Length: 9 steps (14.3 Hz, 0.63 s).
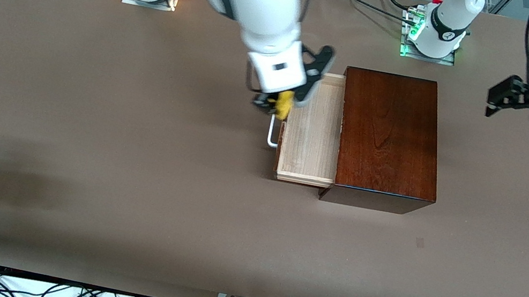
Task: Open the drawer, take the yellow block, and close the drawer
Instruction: 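Carry the cube away with the right gripper while the left gripper reaches the drawer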
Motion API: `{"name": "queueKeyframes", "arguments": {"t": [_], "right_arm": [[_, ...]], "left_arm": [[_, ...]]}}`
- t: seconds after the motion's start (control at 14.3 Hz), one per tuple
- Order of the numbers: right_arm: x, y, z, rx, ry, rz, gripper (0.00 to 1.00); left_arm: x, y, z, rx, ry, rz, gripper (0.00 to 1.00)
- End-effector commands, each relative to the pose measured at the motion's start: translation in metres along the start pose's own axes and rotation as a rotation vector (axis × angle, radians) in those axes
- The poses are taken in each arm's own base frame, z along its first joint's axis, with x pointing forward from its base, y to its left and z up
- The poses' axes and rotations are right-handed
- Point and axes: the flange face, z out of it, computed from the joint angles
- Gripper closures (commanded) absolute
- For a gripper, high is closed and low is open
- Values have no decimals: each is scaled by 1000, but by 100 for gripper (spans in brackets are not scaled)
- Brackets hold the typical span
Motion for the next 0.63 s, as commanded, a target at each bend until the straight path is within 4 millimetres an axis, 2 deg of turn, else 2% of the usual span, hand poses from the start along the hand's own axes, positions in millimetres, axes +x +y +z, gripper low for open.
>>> {"name": "queueKeyframes", "arguments": {"t": [0.0,0.07,0.14,0.21,0.28,0.35,0.42,0.49,0.56], "right_arm": [[-42,58,-35,-14,-18,145,99],[-66,87,-51,-48,-33,201,99],[-86,110,-54,-55,-64,251,98],[-111,132,-64,-37,-80,306,98],[-135,154,-74,-15,-85,364,98],[-160,174,-78,6,-106,415,98],[-182,190,-84,14,-127,455,98],[-200,201,-85,19,-157,492,98],[-220,213,-83,17,-184,533,98]], "left_arm": [[11,37,3,-20,16,74,0],[13,52,3,-31,17,98,0],[14,77,-3,-35,31,143,0],[19,92,5,-37,16,166,0],[18,115,1,-41,25,207,0],[23,143,20,-48,-7,262,0],[28,176,29,-49,-11,360,0],[38,198,41,-51,-16,431,0],[46,218,44,-59,-10,490,0]]}}
